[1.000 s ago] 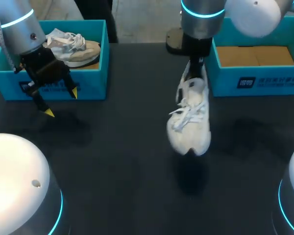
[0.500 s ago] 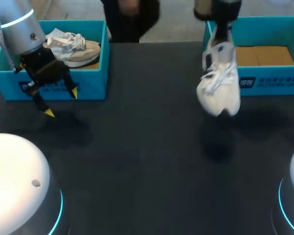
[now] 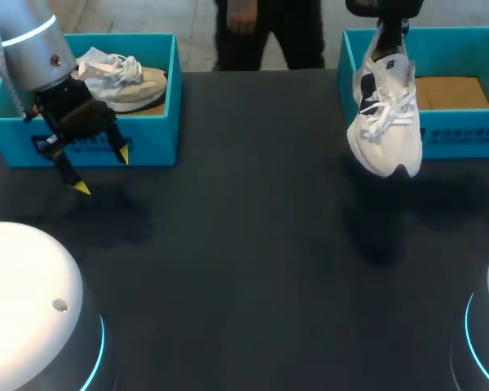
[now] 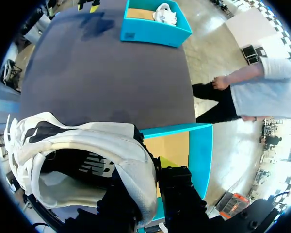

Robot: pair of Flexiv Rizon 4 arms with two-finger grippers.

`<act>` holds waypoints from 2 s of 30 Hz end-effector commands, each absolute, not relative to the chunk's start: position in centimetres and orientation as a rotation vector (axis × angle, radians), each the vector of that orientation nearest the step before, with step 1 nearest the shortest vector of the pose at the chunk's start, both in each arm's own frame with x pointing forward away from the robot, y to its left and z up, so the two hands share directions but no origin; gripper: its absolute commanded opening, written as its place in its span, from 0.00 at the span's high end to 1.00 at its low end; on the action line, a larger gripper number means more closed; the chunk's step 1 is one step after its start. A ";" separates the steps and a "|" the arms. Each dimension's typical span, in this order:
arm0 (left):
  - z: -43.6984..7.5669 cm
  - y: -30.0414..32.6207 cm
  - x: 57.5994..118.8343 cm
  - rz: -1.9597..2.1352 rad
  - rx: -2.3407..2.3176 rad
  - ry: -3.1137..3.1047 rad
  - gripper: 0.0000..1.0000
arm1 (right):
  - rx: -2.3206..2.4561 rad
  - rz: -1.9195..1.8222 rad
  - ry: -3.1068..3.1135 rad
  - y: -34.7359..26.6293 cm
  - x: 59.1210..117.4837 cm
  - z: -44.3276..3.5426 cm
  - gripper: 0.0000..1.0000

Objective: Take the shoe out of the shoebox, open the shoe tongue, remove and reinsert the insole, then place the shoe into the shoebox

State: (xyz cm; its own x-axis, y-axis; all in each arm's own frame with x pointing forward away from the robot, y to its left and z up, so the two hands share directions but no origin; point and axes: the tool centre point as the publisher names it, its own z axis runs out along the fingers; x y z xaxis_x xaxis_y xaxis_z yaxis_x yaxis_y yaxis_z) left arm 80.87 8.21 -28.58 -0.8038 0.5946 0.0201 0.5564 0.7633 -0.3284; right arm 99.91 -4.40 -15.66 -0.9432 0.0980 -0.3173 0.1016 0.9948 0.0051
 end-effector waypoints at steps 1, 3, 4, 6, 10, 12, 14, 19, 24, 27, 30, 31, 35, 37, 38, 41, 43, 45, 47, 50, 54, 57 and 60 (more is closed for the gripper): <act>-28.6 8.3 80.7 0.467 -0.930 -2.836 0.00 | 0.157 -0.025 2.812 -4.9 99.9 -15.6 1.00; -28.6 8.3 80.7 0.467 -0.930 -2.836 0.00 | 0.178 -0.026 2.804 -6.1 100.5 -15.6 1.00; -28.6 8.3 80.7 0.467 -0.930 -2.836 0.00 | 0.184 -0.035 2.798 -6.6 100.9 -15.5 1.00; -28.6 8.3 80.7 0.467 -0.930 -2.836 0.00 | 0.183 -0.020 2.790 -7.9 101.8 -15.4 1.00; -28.6 8.3 80.7 0.467 -0.930 -2.836 0.00 | 0.145 -0.113 2.769 -9.8 104.1 -15.2 1.00; -28.6 8.3 80.7 0.467 -0.930 -2.836 0.00 | 0.110 -0.086 2.754 -10.6 105.2 -14.8 1.00; -28.6 8.3 80.7 0.467 -0.930 -2.836 0.00 | 0.088 -0.112 2.740 -11.3 106.2 -14.4 1.00; -28.6 8.3 80.7 0.467 -0.930 -2.836 0.00 | 0.027 -0.090 2.732 -12.7 108.3 -13.5 1.00; -28.6 8.3 80.7 0.467 -0.930 -2.836 0.00 | -0.007 -0.081 2.744 -14.8 110.8 -13.3 1.00; -28.6 8.3 80.7 0.467 -0.930 -2.836 0.00 | 0.001 -0.066 2.752 -16.6 112.8 -13.5 1.00; -28.6 8.3 80.7 0.467 -0.930 -2.836 0.00 | -0.006 -0.073 2.763 -17.9 114.5 -13.8 1.00; -28.6 8.3 80.7 0.467 -0.930 -2.836 0.00 | -0.014 -0.070 2.764 -18.3 115.0 -14.0 1.00; -28.6 8.3 80.7 0.467 -0.930 -2.836 0.00 | -0.022 -0.090 2.767 -19.3 116.9 -14.8 1.00; -28.6 8.3 80.7 0.467 -0.930 -2.836 0.00 | -0.031 -0.070 2.769 -19.9 117.9 -15.3 1.00; -28.6 8.3 80.7 0.467 -0.930 -2.836 0.00 | -0.050 -0.079 2.767 -20.0 118.3 -15.5 1.00; -28.6 8.3 80.7 0.467 -0.930 -2.836 0.00 | -0.051 -0.078 2.764 -20.2 118.6 -15.6 1.00; -28.6 8.3 80.7 0.467 -0.930 -2.836 0.00 | -0.051 -0.078 2.764 -20.2 118.6 -15.6 1.00; -28.6 8.3 80.7 0.467 -0.930 -2.836 0.00 | -0.051 -0.078 2.764 -20.2 118.6 -15.6 1.00; -28.6 8.3 80.7 0.467 -0.930 -2.836 0.00 | -0.051 -0.078 2.764 -20.2 118.6 -15.6 1.00; -28.6 8.3 80.7 0.467 -0.930 -2.836 0.00 | -0.051 -0.078 2.764 -20.2 118.6 -15.6 1.00; -28.6 8.3 80.7 0.467 -0.930 -2.836 0.00 | -0.051 -0.078 2.764 -20.2 118.6 -15.6 1.00; -28.6 8.3 80.7 0.467 -0.930 -2.836 0.00 | -0.051 -0.078 2.764 -20.2 118.6 -15.6 1.00; -28.6 8.3 80.7 0.467 -0.930 -2.836 0.00 | -0.029 -0.059 2.763 -20.9 119.8 -15.9 1.00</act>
